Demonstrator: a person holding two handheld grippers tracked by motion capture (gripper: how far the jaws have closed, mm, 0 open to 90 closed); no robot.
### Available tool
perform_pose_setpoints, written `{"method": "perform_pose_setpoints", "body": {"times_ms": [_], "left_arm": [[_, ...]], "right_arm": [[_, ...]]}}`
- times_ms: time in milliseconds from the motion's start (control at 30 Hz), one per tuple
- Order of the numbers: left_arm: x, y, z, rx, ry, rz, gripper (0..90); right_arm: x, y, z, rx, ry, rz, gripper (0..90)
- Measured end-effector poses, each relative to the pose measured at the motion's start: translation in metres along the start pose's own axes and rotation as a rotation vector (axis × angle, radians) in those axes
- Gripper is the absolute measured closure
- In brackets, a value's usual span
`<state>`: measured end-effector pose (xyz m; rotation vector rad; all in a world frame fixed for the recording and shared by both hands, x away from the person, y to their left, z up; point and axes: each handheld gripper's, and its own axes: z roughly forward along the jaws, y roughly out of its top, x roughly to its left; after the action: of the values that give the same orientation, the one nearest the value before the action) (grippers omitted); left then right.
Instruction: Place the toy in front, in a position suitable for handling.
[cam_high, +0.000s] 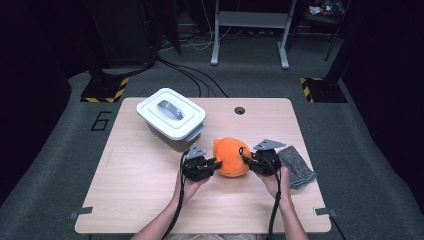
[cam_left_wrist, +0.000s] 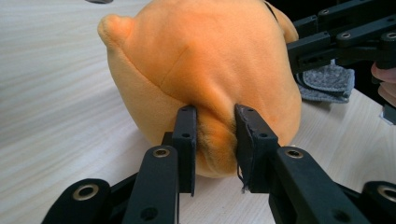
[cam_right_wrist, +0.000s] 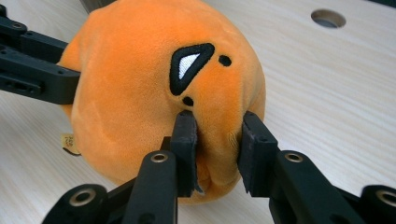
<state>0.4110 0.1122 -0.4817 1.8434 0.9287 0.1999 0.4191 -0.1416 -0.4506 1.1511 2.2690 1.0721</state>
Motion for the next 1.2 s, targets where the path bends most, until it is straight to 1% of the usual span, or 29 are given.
{"method": "perform_pose_setpoints", "body": {"times_ms": [67,133,167,233,300,367,400,433,467,500,533,567,633,667,800,833,933,1000,1067,1133,1200], "left_arm": [[0.0,-0.003,0.006,0.02,0.02,0.018,69.7],[0.002,-0.005,0.008,0.017,0.028,0.02,69.3],[0.002,-0.005,0.008,0.016,0.03,0.018,69.1],[0.002,-0.004,0.007,0.018,0.043,0.027,69.0],[0.003,-0.005,0.007,0.019,0.048,0.022,69.1],[0.003,-0.006,0.007,0.015,0.049,0.013,69.1],[0.003,-0.006,0.007,0.017,0.05,0.021,69.1],[0.003,-0.006,0.007,0.017,0.055,0.024,69.1],[0.003,-0.006,0.006,0.017,0.055,0.024,69.1],[0.003,-0.006,0.006,0.018,0.056,0.023,69.1],[0.004,-0.006,0.006,0.021,0.057,0.026,69.1],[0.004,-0.006,0.006,0.021,0.055,0.021,69.1],[0.004,-0.006,0.006,0.022,0.055,0.019,69.2],[0.004,-0.006,0.006,0.024,0.053,0.018,69.2],[0.004,-0.006,0.005,0.024,0.05,0.014,69.3],[0.005,-0.007,0.005,0.024,0.049,0.013,69.3],[0.005,-0.007,0.005,0.024,0.049,0.01,69.3],[0.005,-0.008,0.004,0.025,0.049,0.014,69.3],[0.005,-0.008,0.005,0.022,0.049,0.012,69.3],[0.006,-0.008,0.005,0.019,0.047,0.007,69.3],[0.005,-0.008,0.004,0.023,0.049,0.011,69.3]], "right_arm": [[-0.002,-0.005,0.004,0.021,-0.006,0.004,67.9],[-0.003,-0.01,0.008,0.029,-0.018,0.009,64.0],[-0.004,-0.011,0.009,0.026,-0.012,0.012,61.4],[-0.006,-0.011,0.008,0.01,-0.013,0.021,52.5],[-0.007,-0.011,0.005,-0.005,-0.026,0.03,44.9],[-0.008,-0.011,0.0,-0.022,-0.038,0.042,31.5],[-0.009,-0.012,-0.002,-0.032,-0.043,0.045,27.2],[-0.009,-0.013,-0.005,-0.044,-0.051,0.049,23.8],[-0.009,-0.014,-0.009,-0.046,-0.054,0.046,20.5],[-0.01,-0.016,-0.012,-0.047,-0.059,0.055,18.7],[-0.01,-0.018,-0.016,-0.048,-0.067,0.056,17.6],[-0.011,-0.02,-0.018,-0.041,-0.074,0.053,16.0],[-0.014,-0.024,-0.022,-0.028,-0.079,0.057,14.5],[-0.016,-0.026,-0.024,-0.025,-0.081,0.054,14.4],[-0.023,-0.034,-0.031,-0.007,-0.105,0.073,13.7],[-0.025,-0.035,-0.032,-0.006,-0.11,0.071,13.6],[-0.033,-0.039,-0.038,0.003,-0.128,0.085,13.5],[-0.038,-0.042,-0.041,0.015,-0.149,0.102,13.6],[-0.045,-0.045,-0.044,0.028,-0.172,0.108,14.0],[-0.05,-0.047,-0.045,0.041,-0.215,0.116,14.1],[-0.057,-0.051,-0.046,0.054,-0.218,0.134,14.2]]}}
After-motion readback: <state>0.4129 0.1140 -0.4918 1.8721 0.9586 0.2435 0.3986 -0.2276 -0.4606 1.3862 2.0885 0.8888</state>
